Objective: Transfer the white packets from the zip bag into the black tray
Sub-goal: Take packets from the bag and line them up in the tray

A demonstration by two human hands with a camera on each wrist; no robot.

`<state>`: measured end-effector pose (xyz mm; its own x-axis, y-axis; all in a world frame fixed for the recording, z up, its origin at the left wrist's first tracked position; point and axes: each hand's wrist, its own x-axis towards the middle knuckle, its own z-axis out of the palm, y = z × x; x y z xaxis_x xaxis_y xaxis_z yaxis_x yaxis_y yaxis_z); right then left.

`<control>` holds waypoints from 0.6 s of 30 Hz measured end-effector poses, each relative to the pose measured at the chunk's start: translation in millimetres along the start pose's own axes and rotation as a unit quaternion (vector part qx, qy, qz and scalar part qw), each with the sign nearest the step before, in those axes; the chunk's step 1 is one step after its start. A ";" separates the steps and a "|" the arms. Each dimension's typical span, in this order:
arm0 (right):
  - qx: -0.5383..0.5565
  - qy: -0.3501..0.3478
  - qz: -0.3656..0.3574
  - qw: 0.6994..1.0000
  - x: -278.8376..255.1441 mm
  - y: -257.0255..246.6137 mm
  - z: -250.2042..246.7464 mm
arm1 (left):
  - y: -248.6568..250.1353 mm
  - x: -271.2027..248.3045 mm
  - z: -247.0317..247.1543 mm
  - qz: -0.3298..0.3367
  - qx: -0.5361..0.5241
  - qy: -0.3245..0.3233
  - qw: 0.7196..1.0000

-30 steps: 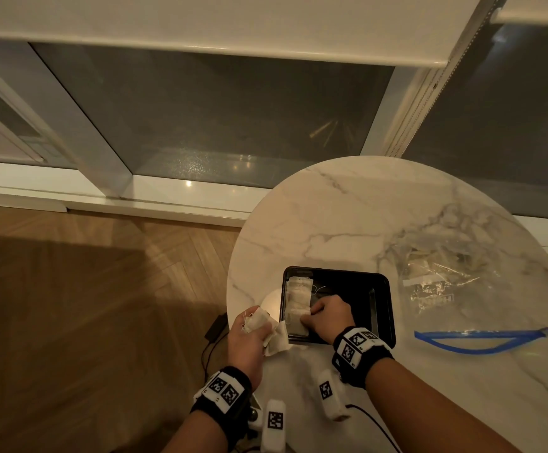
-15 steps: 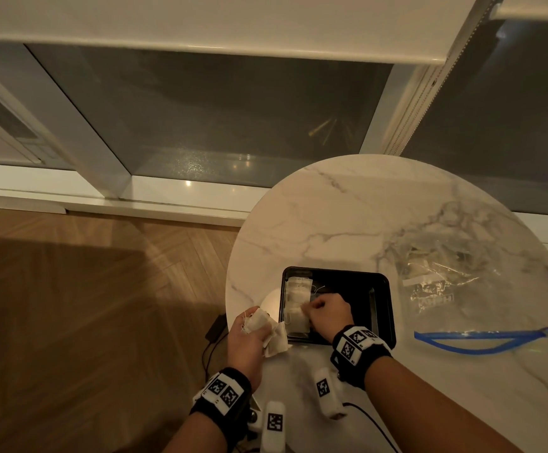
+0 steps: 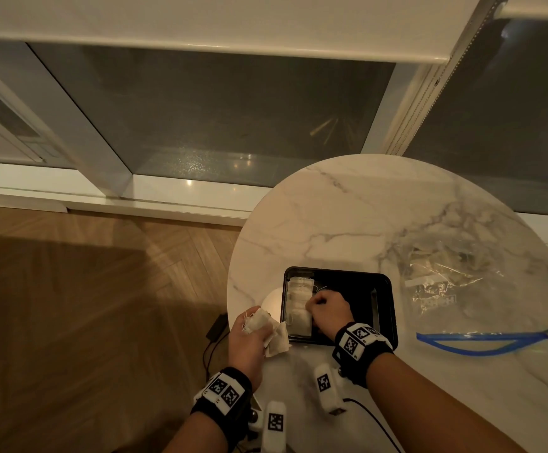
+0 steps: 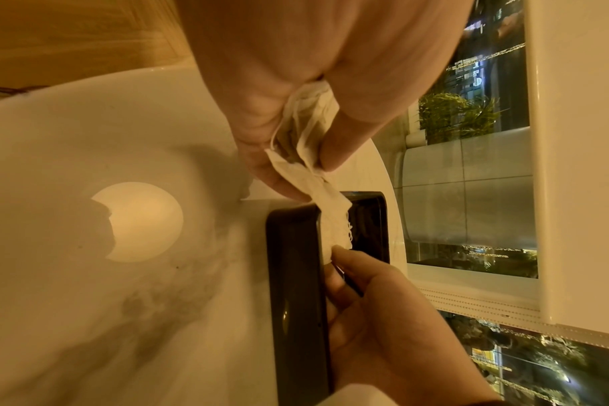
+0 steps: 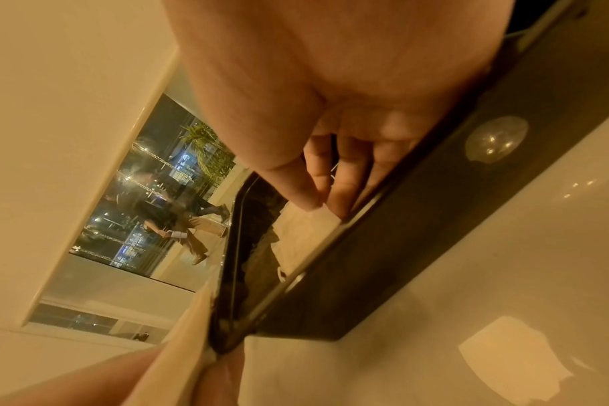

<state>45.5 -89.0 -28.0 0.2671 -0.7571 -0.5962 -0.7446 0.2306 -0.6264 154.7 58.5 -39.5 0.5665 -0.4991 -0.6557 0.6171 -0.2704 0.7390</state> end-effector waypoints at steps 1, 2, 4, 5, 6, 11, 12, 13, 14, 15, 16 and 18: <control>0.001 0.002 -0.006 1.000 0.4 -0.2 0.1 | -0.9 0.7 -0.7 0.000 0.000 -0.001 1.000; 0.000 0.003 -0.014 1.000 1.5 0.5 0.4 | -1.4 1.0 -1.2 0.000 0.002 0.000 1.000; -0.002 0.008 -0.023 1.000 3.2 1.3 0.9 | -3.2 2.2 -2.0 0.001 0.002 -0.005 1.000; -0.001 0.012 -0.024 1.000 3.9 2.0 1.1 | -4.0 3.0 -2.3 -0.001 0.000 -0.004 1.000; 0.002 0.016 -0.026 1.000 4.8 2.9 1.6 | -4.2 3.6 -2.6 -0.001 0.000 -0.004 1.000; 0.019 0.049 -0.032 0.998 6.7 4.9 2.2 | -1.9 1.9 -1.3 0.019 0.006 -0.020 1.000; 0.026 0.055 -0.034 0.998 7.0 5.5 2.3 | -2.0 1.8 -0.7 0.022 0.006 -0.015 1.000; 0.032 0.058 -0.036 0.997 7.1 6.1 2.6 | -2.9 2.6 -0.5 0.021 0.001 -0.007 1.000; 0.035 0.059 -0.040 0.997 7.6 6.9 2.9 | -4.3 4.2 -0.9 0.020 -0.003 -0.001 1.000; 0.035 0.057 -0.044 0.997 7.8 7.5 3.2 | -5.5 5.5 -1.4 0.017 -0.005 0.005 1.000; 0.033 0.056 -0.048 0.997 8.0 7.9 3.5 | -6.6 6.9 -1.9 0.017 -0.004 0.006 1.000; 0.028 0.055 -0.055 0.997 8.3 8.3 3.9 | -8.7 9.4 -3.6 0.020 0.005 -0.007 1.000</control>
<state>43.9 -91.0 -40.1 0.2745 -0.8412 -0.4660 -0.6778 0.1745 -0.7143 156.6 59.2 -52.7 0.5833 -0.5214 -0.6228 0.5876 -0.2584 0.7668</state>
